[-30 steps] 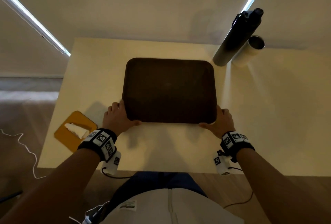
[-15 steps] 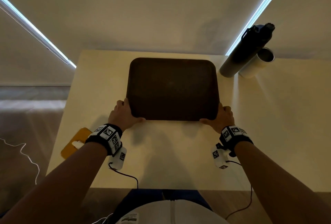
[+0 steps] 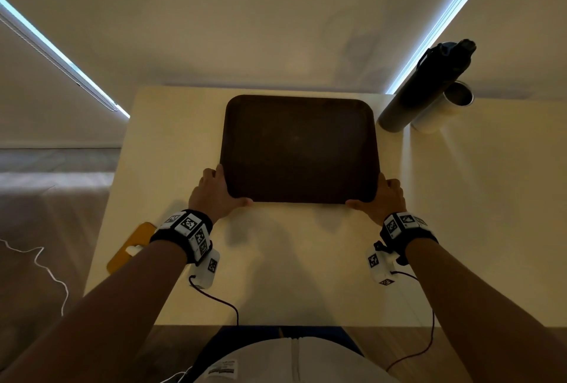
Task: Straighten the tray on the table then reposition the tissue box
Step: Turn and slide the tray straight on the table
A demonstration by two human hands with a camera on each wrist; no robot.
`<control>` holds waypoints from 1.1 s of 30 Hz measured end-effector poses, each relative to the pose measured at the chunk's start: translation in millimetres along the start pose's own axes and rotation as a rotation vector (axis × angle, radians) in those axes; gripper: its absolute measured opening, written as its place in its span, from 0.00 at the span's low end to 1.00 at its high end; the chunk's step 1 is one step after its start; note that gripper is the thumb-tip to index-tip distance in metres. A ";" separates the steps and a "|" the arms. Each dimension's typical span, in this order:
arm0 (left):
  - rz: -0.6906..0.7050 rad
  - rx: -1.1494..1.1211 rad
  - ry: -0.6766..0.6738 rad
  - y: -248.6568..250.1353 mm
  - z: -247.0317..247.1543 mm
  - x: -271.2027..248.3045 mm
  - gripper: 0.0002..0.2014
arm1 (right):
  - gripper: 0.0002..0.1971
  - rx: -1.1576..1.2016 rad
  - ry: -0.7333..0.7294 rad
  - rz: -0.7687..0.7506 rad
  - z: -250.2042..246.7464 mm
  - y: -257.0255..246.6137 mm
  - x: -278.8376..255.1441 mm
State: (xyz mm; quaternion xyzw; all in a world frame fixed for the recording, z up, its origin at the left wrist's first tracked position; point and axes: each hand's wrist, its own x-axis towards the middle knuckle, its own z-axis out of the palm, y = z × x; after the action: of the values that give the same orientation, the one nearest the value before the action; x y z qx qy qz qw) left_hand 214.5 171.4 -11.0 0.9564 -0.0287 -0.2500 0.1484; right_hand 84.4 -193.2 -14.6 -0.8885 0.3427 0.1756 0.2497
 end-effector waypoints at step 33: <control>0.056 0.090 0.016 -1.8 -3.5 -9.0 0.58 | 0.55 -0.028 0.005 -0.020 -3.4 2.3 2.3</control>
State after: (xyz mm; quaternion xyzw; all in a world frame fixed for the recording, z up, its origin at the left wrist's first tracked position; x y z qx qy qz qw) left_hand 208.3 175.3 -4.4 0.9629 -0.0657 -0.2364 0.1125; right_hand 84.9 -197.8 -13.7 -0.8956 0.3320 0.1757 0.2383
